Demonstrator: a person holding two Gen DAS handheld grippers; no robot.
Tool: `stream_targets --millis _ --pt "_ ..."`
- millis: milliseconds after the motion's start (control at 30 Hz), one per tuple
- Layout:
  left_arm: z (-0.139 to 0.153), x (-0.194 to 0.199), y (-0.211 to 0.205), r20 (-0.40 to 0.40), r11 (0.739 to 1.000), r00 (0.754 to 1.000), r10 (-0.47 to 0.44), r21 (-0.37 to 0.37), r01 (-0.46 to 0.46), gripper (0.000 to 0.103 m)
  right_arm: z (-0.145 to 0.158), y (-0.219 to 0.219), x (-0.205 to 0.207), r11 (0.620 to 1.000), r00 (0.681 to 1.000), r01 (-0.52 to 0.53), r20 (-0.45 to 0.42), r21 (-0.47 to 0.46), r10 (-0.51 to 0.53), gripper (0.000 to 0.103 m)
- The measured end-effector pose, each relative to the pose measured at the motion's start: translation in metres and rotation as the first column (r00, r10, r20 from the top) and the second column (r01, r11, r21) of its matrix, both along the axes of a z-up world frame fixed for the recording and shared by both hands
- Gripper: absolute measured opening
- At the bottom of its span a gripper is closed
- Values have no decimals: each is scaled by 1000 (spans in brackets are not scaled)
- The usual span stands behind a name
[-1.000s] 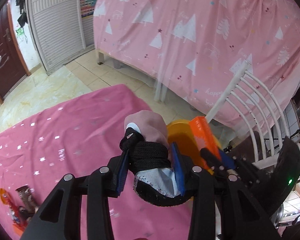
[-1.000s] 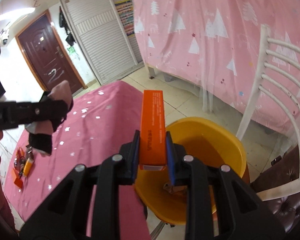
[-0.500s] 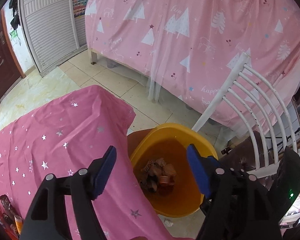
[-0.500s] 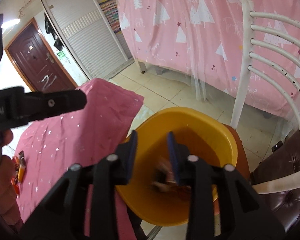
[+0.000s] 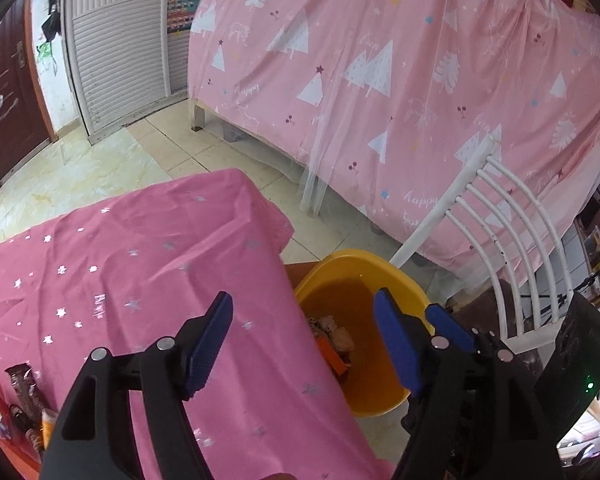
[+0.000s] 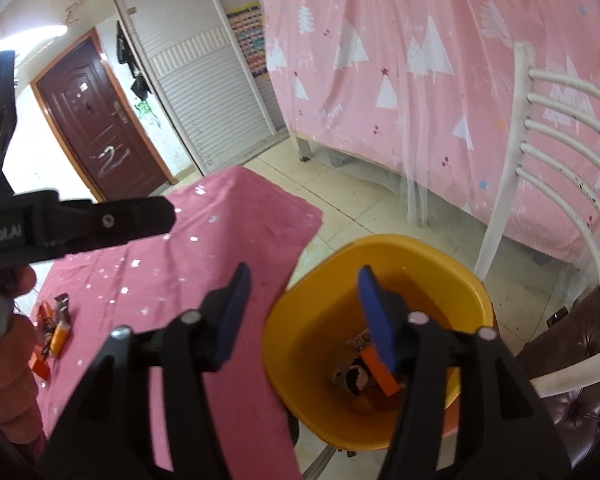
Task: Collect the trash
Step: 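Move both grippers back over the table toward the remaining trash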
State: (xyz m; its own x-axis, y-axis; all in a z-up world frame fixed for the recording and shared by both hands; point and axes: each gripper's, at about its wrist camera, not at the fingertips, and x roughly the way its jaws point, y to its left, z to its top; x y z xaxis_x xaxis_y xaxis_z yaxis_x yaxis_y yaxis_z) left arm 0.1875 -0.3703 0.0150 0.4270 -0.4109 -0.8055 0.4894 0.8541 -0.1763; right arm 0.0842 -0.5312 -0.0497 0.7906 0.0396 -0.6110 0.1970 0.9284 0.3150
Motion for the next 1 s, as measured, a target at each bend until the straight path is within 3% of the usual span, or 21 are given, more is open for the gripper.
stream_targets --millis 533,667,1000 --pt "35 -12 127 66 995 994 82 -56 -79 75 26 89 22 983 985 -172 16 -58 174 66" --pt "43 -12 163 81 991 989 122 -65 -117 75 30 113 27 974 977 -213 12 -76 215 71" --pt "31 -14 246 104 984 979 177 -11 -176 75 36 170 39 946 951 -308 -13 -105 309 72"
